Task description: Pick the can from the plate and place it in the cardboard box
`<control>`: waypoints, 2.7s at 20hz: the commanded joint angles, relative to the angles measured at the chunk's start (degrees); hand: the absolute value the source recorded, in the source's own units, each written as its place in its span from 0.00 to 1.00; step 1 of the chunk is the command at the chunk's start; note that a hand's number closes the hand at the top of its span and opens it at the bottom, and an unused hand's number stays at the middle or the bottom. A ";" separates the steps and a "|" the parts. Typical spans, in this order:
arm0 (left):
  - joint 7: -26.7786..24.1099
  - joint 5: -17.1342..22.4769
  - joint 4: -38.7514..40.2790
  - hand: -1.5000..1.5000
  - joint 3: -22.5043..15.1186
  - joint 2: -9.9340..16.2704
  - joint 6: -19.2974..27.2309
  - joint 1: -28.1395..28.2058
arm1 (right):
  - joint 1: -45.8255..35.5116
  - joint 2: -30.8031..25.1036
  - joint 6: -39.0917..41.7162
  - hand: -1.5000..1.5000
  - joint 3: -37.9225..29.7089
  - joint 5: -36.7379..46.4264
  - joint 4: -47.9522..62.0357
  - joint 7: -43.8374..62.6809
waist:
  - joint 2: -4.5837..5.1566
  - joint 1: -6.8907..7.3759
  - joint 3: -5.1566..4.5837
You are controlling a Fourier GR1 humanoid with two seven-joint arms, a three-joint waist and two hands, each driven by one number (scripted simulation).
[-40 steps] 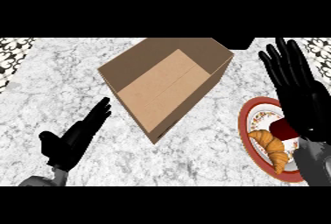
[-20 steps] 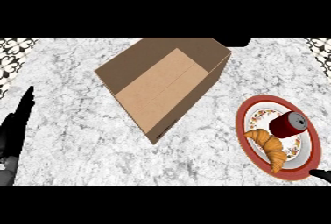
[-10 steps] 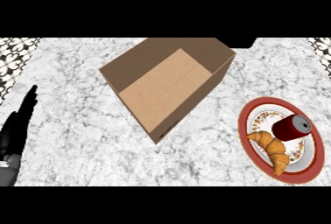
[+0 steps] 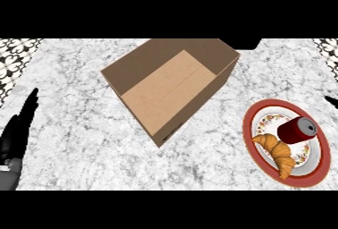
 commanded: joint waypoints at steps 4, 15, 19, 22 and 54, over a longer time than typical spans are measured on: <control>3.02 -2.74 -4.44 0.50 1.25 -1.59 -0.21 1.80 | -4.17 4.24 1.11 0.00 1.61 6.74 -0.29 7.43 | -0.21 -0.50 0.02; 1.09 -5.60 -4.11 0.50 7.62 -2.93 -5.72 2.71 | -4.34 8.79 4.15 0.00 -2.91 12.17 -2.53 9.15 | -0.25 -0.80 0.01; 0.48 -5.85 -3.14 0.50 8.90 -3.77 -6.66 2.20 | -4.13 7.74 3.96 0.00 -4.31 13.91 3.06 -0.36 | -0.11 -0.53 0.04; -0.03 -8.43 1.22 0.50 8.28 -6.74 -5.38 -0.37 | -4.19 10.16 7.22 0.00 -5.88 11.37 -5.64 6.18 | -0.19 -1.01 0.00; 3.16 -11.97 -2.94 0.50 14.41 -8.80 -11.20 -0.33 | -2.36 25.25 -15.12 1.00 -5.28 32.35 -12.47 19.11 | -0.37 -1.11 -0.02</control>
